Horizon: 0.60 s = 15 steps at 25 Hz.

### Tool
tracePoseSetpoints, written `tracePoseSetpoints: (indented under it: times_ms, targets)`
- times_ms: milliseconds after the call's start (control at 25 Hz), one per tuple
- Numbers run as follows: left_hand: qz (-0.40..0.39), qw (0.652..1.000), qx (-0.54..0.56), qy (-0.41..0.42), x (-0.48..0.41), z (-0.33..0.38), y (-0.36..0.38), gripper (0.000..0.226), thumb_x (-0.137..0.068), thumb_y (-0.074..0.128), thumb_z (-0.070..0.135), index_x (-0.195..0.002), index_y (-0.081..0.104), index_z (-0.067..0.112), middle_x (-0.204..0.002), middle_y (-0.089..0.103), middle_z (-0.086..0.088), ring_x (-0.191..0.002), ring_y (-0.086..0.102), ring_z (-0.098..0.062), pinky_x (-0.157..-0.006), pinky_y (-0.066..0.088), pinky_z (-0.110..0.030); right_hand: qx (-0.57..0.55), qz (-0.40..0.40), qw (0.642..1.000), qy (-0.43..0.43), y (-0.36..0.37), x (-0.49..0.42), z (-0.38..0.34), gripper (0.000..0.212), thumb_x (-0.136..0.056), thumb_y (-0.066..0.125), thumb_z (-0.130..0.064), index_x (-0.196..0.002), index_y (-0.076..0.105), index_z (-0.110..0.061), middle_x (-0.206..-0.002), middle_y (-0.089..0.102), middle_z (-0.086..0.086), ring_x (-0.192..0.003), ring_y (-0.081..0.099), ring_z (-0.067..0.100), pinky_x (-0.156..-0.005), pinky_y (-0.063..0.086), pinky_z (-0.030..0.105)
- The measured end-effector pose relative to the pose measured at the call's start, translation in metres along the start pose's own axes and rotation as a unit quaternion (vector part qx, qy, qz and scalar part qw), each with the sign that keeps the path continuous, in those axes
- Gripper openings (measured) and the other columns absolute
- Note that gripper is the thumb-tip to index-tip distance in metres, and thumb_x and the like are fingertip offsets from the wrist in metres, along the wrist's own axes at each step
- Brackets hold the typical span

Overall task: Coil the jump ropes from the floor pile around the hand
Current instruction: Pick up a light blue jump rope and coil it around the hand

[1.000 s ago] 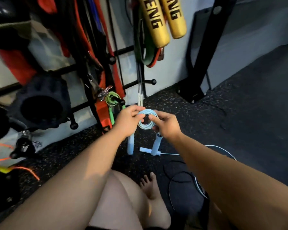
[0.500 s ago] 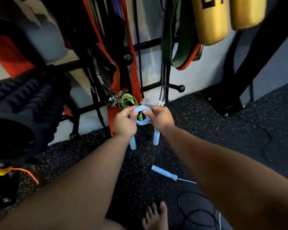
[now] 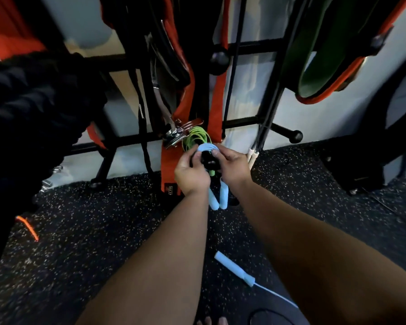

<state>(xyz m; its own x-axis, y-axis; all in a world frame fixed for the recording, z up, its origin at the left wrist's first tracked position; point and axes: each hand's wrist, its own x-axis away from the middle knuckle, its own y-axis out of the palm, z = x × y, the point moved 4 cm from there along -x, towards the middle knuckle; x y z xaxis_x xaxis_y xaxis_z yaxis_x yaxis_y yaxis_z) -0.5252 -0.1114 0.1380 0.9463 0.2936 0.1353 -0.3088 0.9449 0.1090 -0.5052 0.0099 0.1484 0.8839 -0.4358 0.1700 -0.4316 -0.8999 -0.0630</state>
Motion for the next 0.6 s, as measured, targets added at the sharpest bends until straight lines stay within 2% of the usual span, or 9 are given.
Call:
tracePoseSetpoints:
  times_ms: [80,120,200,240,280,360,440,520,600]
  targets:
    - [0.009,1.0,0.018,0.001,-0.014,-0.007,0.007,0.018,-0.098,0.063,0.007,-0.107,0.077,0.015,-0.099,0.075,0.004,-0.096,0.07,-0.013,-0.08,0.049,-0.008,-0.018,-0.001,1.0,0.01,0.008,-0.015,0.008,0.029,-0.097,0.064,-0.017,-0.125,0.07,-0.012,-0.111,0.076,0.006,-0.099,0.071,0.016,-0.07,0.054,0.017]
    - [0.004,1.0,0.021,-0.001,-0.024,-0.012,0.01,0.018,-0.098,0.063,0.006,-0.104,0.077,0.015,-0.098,0.075,0.003,-0.098,0.07,-0.016,-0.084,0.05,-0.012,-0.029,-0.002,0.999,0.018,0.012,-0.024,0.012,0.029,-0.097,0.064,-0.016,-0.124,0.07,-0.011,-0.112,0.075,0.009,-0.102,0.071,0.019,-0.074,0.055,0.019]
    - [-0.018,0.999,0.028,-0.009,-0.045,-0.019,0.016,0.018,-0.097,0.063,0.003,-0.101,0.077,0.015,-0.097,0.075,0.003,-0.101,0.071,-0.021,-0.092,0.052,-0.022,-0.042,-0.001,0.999,0.027,0.017,-0.041,0.017,0.029,-0.095,0.067,-0.015,-0.123,0.071,-0.008,-0.113,0.075,0.01,-0.107,0.07,0.022,-0.094,0.056,0.03]
    - [-0.032,0.999,0.033,-0.016,-0.055,-0.02,0.018,0.018,-0.096,0.063,0.002,-0.101,0.077,0.012,-0.097,0.074,0.004,-0.1,0.07,-0.02,-0.092,0.051,-0.021,-0.029,0.006,0.999,0.026,0.02,-0.05,0.018,0.03,-0.093,0.07,-0.017,-0.121,0.071,-0.007,-0.113,0.075,0.009,-0.107,0.071,0.021,-0.099,0.054,0.032]
    - [-0.041,0.999,0.023,-0.027,-0.066,-0.024,0.02,0.017,-0.096,0.064,0.002,-0.104,0.078,0.009,-0.098,0.073,0.005,-0.099,0.068,-0.018,-0.088,0.048,-0.014,-0.013,0.014,1.0,0.024,0.022,-0.057,0.018,0.031,-0.091,0.072,-0.019,-0.12,0.072,-0.008,-0.113,0.075,0.008,-0.105,0.071,0.019,-0.101,0.053,0.032]
    - [-0.028,0.998,-0.049,-0.037,-0.081,-0.028,0.019,0.017,-0.096,0.068,0.014,-0.11,0.078,0.009,-0.107,0.073,0.004,-0.102,0.065,-0.014,-0.074,0.039,0.001,-0.006,0.035,0.999,0.025,0.028,-0.067,0.02,0.029,-0.09,0.074,-0.019,-0.116,0.074,-0.006,-0.107,0.076,0.004,-0.092,0.071,0.01,-0.092,0.054,0.024]
    - [-0.031,0.995,-0.088,-0.044,-0.101,-0.04,0.022,0.03,-0.092,0.073,0.032,-0.114,0.078,0.011,-0.118,0.075,-0.002,-0.112,0.066,-0.016,-0.075,0.037,0.002,0.0,0.047,0.999,0.027,0.032,-0.077,0.021,0.025,-0.089,0.074,-0.019,-0.111,0.076,-0.005,-0.093,0.075,0.001,-0.073,0.067,0.0,-0.074,0.052,0.015]
    - [-0.037,0.988,-0.141,-0.042,-0.117,-0.052,0.022,0.058,-0.084,0.069,0.058,-0.122,0.074,0.014,-0.127,0.072,-0.005,-0.121,0.064,-0.019,-0.097,0.044,-0.012,0.025,0.044,0.998,0.033,0.033,-0.083,0.019,0.023,-0.089,0.075,-0.022,-0.104,0.078,-0.007,-0.084,0.075,0.002,-0.065,0.065,0.001,-0.065,0.051,0.016]
    - [-0.038,0.978,-0.201,-0.038,-0.124,-0.058,0.024,0.064,-0.086,0.064,0.062,-0.129,0.069,0.016,-0.135,0.068,-0.005,-0.129,0.059,-0.023,-0.11,0.042,-0.029,0.036,0.044,0.997,0.049,0.031,-0.088,0.017,0.022,-0.087,0.077,-0.026,-0.102,0.079,-0.011,-0.084,0.077,0.008,-0.071,0.066,0.01,-0.068,0.054,0.024]
